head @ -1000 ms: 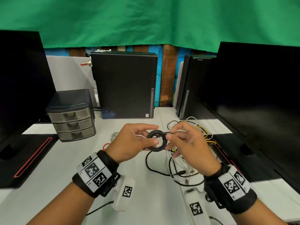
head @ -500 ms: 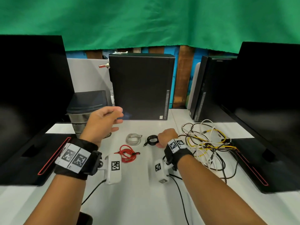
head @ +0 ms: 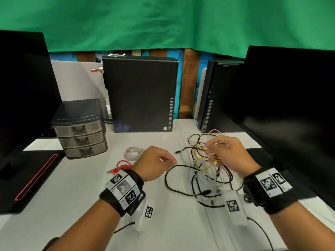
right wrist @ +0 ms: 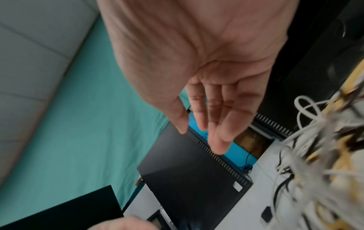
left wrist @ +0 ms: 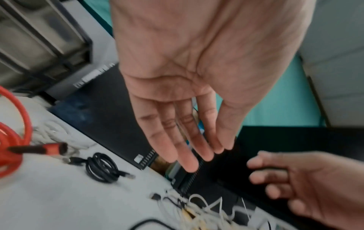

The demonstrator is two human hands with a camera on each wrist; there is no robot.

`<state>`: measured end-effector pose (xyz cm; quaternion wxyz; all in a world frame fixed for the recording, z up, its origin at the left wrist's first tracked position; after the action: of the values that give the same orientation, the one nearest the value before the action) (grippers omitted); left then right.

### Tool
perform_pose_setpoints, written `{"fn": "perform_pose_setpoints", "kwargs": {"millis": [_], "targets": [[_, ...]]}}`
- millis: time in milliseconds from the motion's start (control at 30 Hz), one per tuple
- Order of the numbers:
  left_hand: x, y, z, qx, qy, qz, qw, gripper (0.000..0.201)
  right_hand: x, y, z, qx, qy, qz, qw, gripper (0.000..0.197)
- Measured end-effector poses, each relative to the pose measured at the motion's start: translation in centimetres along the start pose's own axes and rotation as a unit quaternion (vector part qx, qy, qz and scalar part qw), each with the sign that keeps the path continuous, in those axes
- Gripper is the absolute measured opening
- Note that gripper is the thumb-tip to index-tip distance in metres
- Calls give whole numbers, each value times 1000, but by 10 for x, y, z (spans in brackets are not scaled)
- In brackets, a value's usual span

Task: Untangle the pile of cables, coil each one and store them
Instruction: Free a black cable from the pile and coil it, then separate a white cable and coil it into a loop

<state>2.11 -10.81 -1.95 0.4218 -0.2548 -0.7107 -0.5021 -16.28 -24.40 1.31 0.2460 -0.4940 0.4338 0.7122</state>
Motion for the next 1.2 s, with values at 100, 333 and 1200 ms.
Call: {"fn": "perform_pose_setpoints", "kwargs": {"millis": [100,333,1200], "targets": [[1,-46,-13,-88,6,-103,991,16,20,30,17,30,8,-6,999,12],[-19,-105,-9,-296,38,-448,843,30,25,35,17,-5,33,22,999,11],[34,-113,-30,-151,-65,-236,958,19,52,34,-3,-16,10,147,989,43]]}}
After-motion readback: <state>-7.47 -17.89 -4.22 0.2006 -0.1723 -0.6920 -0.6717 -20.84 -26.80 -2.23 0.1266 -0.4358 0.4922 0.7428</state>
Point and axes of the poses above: each hand's wrist, its own z-axis away from the middle knuckle, its own y-axis out of the back of the hand, x = y × z, the point moved 9 cm from there along -z, towards the middle knuckle, and after that the axes turned 7 degrees about -y, right-handed, at the moved point
